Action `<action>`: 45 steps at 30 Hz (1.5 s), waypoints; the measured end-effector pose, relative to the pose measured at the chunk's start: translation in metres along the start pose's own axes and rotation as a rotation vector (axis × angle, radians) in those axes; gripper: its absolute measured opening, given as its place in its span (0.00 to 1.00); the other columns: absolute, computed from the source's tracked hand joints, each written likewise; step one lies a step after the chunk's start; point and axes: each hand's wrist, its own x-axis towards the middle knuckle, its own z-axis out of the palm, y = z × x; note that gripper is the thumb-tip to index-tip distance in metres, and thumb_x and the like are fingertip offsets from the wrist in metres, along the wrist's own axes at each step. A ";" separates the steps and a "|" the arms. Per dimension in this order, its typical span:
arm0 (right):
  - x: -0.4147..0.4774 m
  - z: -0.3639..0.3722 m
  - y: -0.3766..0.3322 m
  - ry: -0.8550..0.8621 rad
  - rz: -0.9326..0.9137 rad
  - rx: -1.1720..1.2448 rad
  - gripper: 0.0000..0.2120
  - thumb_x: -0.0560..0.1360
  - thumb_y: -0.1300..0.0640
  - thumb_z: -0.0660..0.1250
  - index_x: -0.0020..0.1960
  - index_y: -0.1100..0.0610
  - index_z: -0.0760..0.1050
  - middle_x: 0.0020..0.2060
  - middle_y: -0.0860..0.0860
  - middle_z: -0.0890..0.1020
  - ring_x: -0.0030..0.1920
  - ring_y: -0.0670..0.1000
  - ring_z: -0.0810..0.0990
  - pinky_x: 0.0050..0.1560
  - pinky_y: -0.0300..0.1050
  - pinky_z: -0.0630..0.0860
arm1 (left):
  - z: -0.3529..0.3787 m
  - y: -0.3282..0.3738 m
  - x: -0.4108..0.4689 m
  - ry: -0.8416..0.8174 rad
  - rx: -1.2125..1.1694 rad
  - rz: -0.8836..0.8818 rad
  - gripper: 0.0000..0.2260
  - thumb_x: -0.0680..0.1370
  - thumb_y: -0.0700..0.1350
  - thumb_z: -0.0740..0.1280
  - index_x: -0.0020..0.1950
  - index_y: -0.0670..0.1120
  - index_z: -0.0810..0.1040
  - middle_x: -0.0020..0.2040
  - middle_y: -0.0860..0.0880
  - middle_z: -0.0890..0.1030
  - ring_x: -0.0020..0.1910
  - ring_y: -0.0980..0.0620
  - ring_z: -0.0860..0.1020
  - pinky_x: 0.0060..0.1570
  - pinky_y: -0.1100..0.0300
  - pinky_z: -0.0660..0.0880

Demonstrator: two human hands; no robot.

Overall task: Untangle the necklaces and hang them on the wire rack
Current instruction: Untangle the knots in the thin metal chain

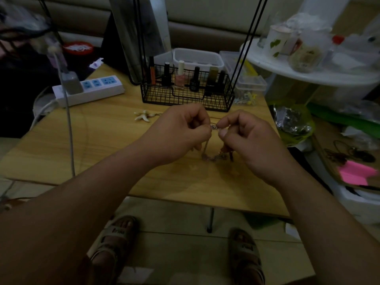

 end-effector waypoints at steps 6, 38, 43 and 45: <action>-0.003 0.006 0.000 -0.014 -0.111 -0.140 0.01 0.80 0.52 0.71 0.50 0.46 0.80 0.35 0.53 0.81 0.36 0.54 0.79 0.36 0.54 0.77 | 0.001 0.003 0.000 -0.035 -0.020 -0.051 0.03 0.77 0.43 0.71 0.46 0.43 0.80 0.32 0.53 0.81 0.32 0.57 0.81 0.29 0.69 0.71; 0.000 0.014 0.002 0.135 0.040 0.173 0.06 0.82 0.55 0.68 0.53 0.51 0.84 0.45 0.49 0.86 0.39 0.45 0.82 0.39 0.40 0.80 | 0.002 0.001 0.003 -0.024 -0.294 -0.245 0.04 0.81 0.40 0.69 0.46 0.45 0.80 0.39 0.47 0.85 0.36 0.50 0.80 0.35 0.59 0.76; -0.004 0.016 0.001 0.057 -0.002 -0.017 0.02 0.82 0.53 0.68 0.53 0.47 0.79 0.43 0.46 0.85 0.41 0.45 0.84 0.38 0.51 0.83 | 0.004 0.000 0.004 0.004 -0.237 -0.259 0.04 0.79 0.39 0.69 0.45 0.43 0.81 0.35 0.48 0.82 0.34 0.52 0.78 0.34 0.60 0.74; -0.005 0.016 0.002 0.057 -0.055 -0.085 0.03 0.81 0.53 0.70 0.52 0.46 0.78 0.42 0.45 0.84 0.42 0.46 0.84 0.39 0.51 0.84 | 0.004 0.000 0.004 -0.003 -0.193 -0.256 0.04 0.79 0.39 0.69 0.45 0.42 0.81 0.35 0.48 0.83 0.33 0.54 0.78 0.33 0.61 0.74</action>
